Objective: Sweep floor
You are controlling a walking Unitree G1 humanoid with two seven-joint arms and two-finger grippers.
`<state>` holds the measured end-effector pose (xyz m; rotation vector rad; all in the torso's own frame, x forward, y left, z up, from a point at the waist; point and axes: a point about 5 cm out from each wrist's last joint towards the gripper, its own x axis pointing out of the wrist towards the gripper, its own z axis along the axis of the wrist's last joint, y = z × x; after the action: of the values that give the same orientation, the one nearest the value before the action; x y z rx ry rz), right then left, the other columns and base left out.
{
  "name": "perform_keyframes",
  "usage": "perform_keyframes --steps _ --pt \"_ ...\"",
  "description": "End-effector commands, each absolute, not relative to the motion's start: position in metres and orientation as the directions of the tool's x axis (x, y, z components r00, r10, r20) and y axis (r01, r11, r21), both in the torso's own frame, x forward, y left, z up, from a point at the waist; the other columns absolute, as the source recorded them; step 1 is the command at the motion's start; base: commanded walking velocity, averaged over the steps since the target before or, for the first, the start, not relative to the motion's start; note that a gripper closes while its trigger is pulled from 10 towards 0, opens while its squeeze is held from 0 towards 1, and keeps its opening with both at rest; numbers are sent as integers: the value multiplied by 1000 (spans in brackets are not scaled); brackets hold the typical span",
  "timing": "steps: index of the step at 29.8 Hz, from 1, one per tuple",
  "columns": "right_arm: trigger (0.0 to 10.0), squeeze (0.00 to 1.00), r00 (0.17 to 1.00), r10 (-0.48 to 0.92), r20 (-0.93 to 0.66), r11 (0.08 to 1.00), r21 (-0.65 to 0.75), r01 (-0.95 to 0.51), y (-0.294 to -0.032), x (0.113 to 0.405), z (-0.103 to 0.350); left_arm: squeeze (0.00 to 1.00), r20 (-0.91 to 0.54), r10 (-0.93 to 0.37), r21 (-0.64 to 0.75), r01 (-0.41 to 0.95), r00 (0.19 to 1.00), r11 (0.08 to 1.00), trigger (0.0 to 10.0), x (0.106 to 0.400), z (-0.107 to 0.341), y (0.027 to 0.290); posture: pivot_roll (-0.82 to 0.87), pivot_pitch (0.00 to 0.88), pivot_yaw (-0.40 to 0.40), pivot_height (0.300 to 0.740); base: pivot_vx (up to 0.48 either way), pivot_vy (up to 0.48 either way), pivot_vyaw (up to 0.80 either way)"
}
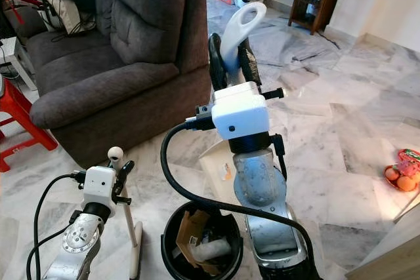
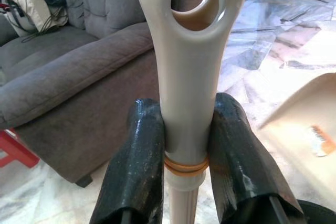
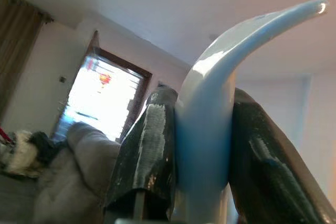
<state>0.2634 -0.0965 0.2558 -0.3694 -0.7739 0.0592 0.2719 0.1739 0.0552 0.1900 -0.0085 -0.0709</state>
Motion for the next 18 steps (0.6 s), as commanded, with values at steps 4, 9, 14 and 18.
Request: perform_keyframes --steps 4,9,14,18 --pt "10000 0 741 112 662 919 -352 176 -113 277 246 0 30 -84 207 76 996 975 10000 274 60 172 108 2 43 740 0 0 0" --pt "10000 0 801 40 598 919 -337 205 -122 289 223 0 29 -83 206 75 996 976 10000 274 60 172 110 4 44 740 0 0 0" --pt "10000 0 825 18 565 906 -359 225 -127 295 202 0 30 -85 205 77 996 976 10000 274 60 172 115 7 44 740 0 0 0" --pt "10000 0 846 -31 532 898 -357 258 -137 299 186 0 30 -88 203 80 996 976 10000 273 60 172 113 10 44 740 0 0 0"
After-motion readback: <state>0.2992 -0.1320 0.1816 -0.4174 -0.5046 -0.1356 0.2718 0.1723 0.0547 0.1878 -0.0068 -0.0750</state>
